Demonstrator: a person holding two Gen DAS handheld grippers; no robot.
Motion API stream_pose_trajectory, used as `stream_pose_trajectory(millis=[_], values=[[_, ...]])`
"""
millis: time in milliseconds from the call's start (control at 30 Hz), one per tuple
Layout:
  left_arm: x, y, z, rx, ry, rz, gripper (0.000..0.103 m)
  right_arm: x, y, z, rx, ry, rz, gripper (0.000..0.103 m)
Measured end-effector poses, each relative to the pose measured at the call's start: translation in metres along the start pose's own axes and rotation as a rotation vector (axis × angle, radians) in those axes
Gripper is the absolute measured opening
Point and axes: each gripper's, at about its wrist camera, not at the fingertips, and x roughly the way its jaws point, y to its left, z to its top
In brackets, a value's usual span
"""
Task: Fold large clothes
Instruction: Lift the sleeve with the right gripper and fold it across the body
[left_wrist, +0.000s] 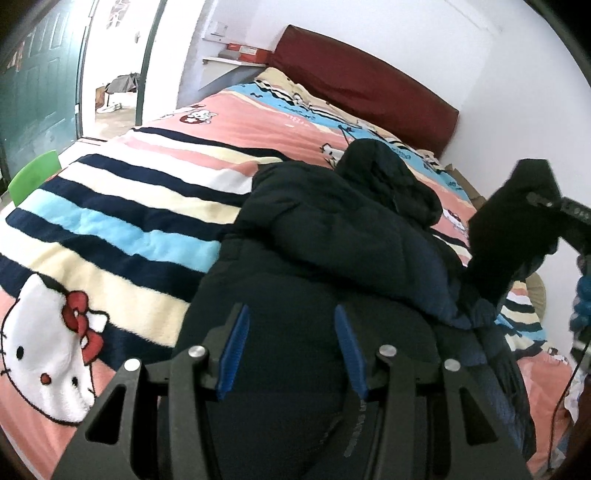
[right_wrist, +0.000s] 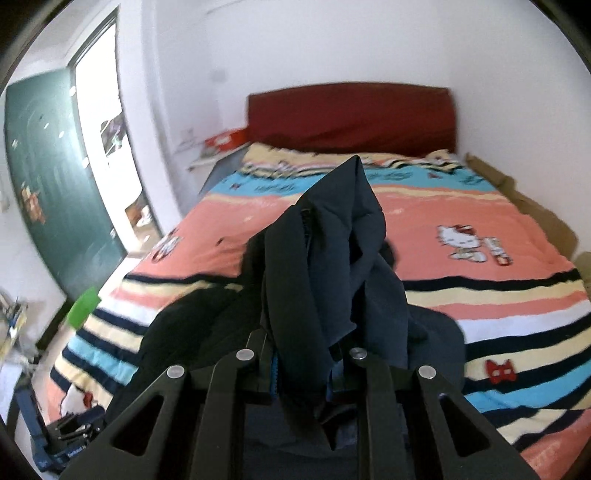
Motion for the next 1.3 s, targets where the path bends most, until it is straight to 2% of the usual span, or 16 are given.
stream_pose_trajectory(millis=[300,600,733,767,867,900,1133,1300], values=[[-0.005,0.018,-0.004,-0.046,-0.005,-0.001,0.047,0.056,0.07,-0.036,-0.097,0.116,0.033,0.018],[-0.003,0.021,-0.006,-0.047,0.006,0.016,0.047,0.11,0.119,-0.089,-0.21,0.253,0.001,0.02],[-0.007,0.017,-0.008,-0.03,0.009,0.045,0.047,0.125,0.129,-0.107,-0.253,0.296,-0.02,0.032],[-0.008,0.016,-0.008,-0.027,0.009,0.048,0.047,0.127,0.132,-0.11,-0.261,0.3,-0.015,0.041],[-0.016,0.013,-0.008,-0.014,0.005,0.068,0.047,0.125,0.139,-0.113,-0.272,0.307,0.016,0.06],[-0.019,0.011,-0.008,-0.01,0.001,0.074,0.047,0.123,0.143,-0.114,-0.283,0.309,0.023,0.062],[-0.033,-0.021,0.001,0.045,-0.01,0.089,0.047,0.081,0.138,-0.105,-0.259,0.245,0.117,0.063],[-0.017,-0.067,0.013,0.146,0.013,0.076,0.047,0.046,0.096,-0.087,-0.222,0.173,0.12,0.064]])
